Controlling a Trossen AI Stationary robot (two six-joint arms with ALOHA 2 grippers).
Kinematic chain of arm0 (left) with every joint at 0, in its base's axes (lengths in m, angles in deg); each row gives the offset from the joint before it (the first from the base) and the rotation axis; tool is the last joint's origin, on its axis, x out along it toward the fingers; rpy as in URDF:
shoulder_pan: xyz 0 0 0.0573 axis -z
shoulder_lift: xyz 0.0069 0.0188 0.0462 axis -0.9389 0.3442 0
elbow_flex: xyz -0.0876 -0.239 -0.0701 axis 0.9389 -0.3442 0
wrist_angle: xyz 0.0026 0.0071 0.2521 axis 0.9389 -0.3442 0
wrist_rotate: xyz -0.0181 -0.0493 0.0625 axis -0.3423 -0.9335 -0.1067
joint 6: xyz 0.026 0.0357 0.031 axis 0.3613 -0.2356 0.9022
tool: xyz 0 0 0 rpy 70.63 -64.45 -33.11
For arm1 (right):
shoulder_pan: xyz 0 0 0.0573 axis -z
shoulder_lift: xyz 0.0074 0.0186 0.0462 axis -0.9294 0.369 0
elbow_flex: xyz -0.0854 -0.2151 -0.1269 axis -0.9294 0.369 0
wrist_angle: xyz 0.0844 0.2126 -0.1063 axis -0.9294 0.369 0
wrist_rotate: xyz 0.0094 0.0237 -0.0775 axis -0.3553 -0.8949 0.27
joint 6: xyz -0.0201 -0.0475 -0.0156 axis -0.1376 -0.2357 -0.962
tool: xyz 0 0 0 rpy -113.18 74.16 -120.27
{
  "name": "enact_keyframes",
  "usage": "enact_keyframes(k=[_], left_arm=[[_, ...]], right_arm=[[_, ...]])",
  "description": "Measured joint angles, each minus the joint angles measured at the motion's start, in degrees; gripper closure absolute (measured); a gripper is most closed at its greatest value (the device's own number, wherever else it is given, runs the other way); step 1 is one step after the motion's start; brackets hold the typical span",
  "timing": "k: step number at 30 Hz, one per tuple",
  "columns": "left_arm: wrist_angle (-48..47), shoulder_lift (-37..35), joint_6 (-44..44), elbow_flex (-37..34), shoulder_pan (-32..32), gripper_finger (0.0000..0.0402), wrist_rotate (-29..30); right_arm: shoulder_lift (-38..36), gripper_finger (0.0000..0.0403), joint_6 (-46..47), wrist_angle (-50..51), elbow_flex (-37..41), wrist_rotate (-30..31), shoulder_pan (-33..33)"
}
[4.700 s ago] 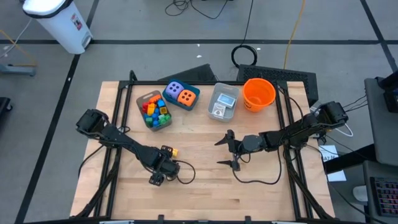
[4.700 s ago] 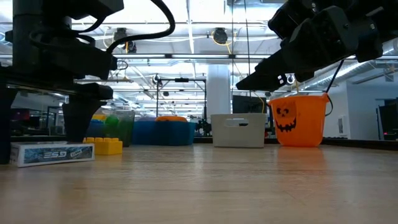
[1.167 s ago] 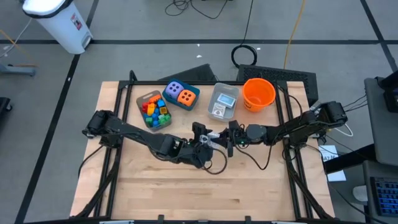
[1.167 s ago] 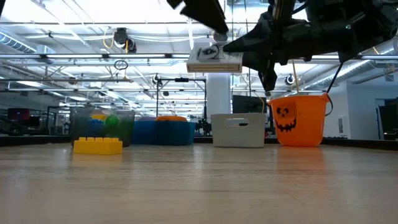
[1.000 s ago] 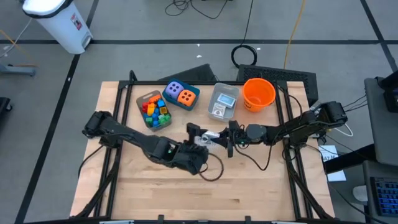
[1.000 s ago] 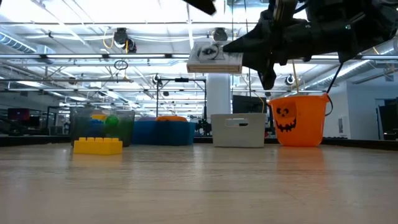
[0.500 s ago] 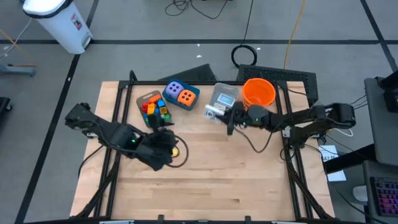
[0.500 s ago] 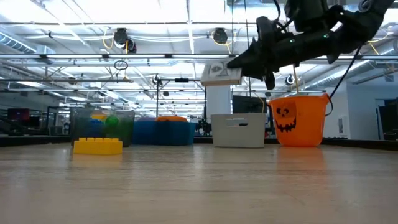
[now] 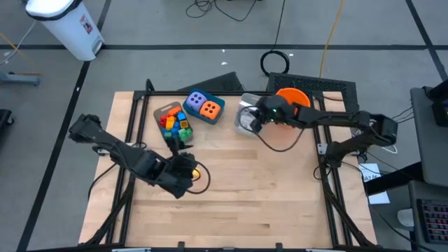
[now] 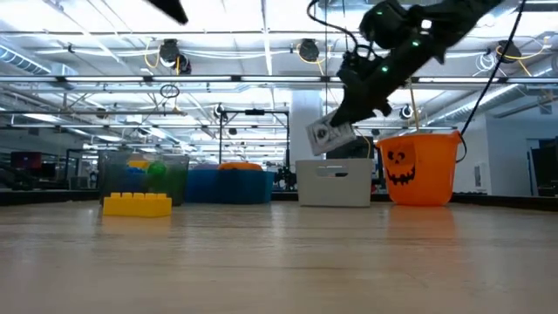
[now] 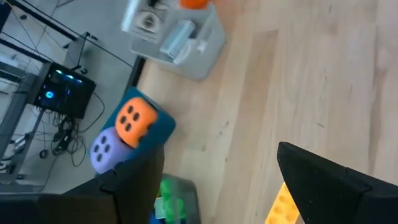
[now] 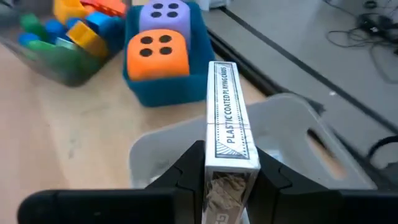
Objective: Pick & Place Toys
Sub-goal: Put the black deck of cards into the gray bin
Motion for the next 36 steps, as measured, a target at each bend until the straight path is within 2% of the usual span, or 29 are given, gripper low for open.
enact_keyframes(k=[3, 8, 12, 17, 26, 36], left_arm=[[4.83, 0.0, -0.02, -5.09, -0.65, 0.0082, -0.64], [10.12, 0.0, -1.64, -11.17, -1.62, 0.0082, -2.81], [15.72, 0.0, -1.46, -14.63, -2.24, 0.0082, -5.23], [20.73, 0.0, 0.08, -16.79, -2.16, 0.0082, -5.51], [21.98, 0.0, 0.24, -17.03, -2.21, 0.0082, -5.51], [23.5, 0.0, 1.62, -17.03, -2.21, 0.0082, -5.48]], right_arm=[[3.84, 0.0337, -2.63, 7.29, -6.08, 2.78, -0.16], [11.24, 0.0333, -5.44, 17.07, -12.47, 11.2, -0.14], [15.69, 0.0337, -6.78, 16.51, -13.83, 16.01, -0.13], [19.88, 0.0333, -7.87, 16.53, -14.05, 24.08, -0.18], [24.05, 0.0332, -8.31, 16.47, -14.07, 25.52, -0.16], [20.94, 0.0265, -14.14, 16.06, -14.09, 25.37, -0.18]])
